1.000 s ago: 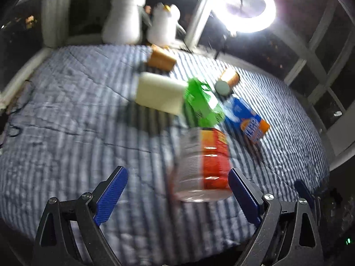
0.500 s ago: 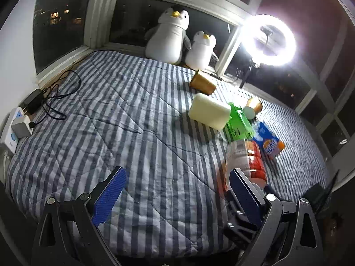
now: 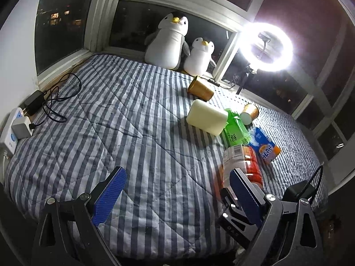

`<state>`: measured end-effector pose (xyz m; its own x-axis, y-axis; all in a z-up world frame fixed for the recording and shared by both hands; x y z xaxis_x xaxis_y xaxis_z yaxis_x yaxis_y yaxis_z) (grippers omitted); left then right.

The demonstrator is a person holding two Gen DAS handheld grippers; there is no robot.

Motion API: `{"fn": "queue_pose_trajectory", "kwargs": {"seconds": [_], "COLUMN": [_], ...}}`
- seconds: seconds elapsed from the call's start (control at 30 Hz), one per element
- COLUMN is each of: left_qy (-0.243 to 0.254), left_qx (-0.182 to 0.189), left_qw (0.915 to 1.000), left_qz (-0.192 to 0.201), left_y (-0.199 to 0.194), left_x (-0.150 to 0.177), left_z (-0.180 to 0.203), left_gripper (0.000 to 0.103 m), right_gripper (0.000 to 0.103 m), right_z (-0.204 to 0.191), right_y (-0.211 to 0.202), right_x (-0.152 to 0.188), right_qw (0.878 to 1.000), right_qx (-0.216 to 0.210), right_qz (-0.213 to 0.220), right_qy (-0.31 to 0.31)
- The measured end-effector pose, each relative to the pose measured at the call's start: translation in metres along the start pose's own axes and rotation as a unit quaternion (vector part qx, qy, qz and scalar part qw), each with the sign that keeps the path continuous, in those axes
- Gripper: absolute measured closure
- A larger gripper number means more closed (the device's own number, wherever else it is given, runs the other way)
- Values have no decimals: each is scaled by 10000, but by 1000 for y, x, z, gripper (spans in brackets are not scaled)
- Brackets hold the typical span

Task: Flip cup upside down
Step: 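Rotate the held jar with the left gripper so its open end faces down, then lower the jar upside down onto the bed and open the left gripper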

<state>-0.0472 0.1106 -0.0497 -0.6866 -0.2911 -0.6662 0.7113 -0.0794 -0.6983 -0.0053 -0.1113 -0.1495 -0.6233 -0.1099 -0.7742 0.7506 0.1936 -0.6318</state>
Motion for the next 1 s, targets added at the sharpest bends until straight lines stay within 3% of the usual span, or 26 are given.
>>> {"fn": "queue_pose_trajectory", "kwargs": {"seconds": [0.53,1.0], "left_qy": [-43,437], "left_qx": [152,90], "left_qw": [9999,9989], "left_qz": [6,162], "left_y": [9,10], "left_x": [2,15], "left_z": [2,29], "left_gripper": [7,7], "right_gripper": [19,20], "right_z": [14,25], "right_y": [-24,-36], "right_x": [-25,-48], "right_qw": [9969,9952], "right_qx": [-619,-759], "right_qz": [-342,-399], "right_qy": [-344,-465]}}
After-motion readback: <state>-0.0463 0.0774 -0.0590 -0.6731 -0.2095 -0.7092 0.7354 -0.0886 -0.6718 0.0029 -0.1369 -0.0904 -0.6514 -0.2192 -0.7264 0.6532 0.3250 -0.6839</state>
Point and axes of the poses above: each gripper's, at about its wrist camera, not at the fingertips, and y roughly the way its jaws point, z to its right, x to its underside, the point moved 1 cm from there along y, roughly the way its jaws point, and after that the axes turned 5 degrees about -x, right-handed, at the moved point
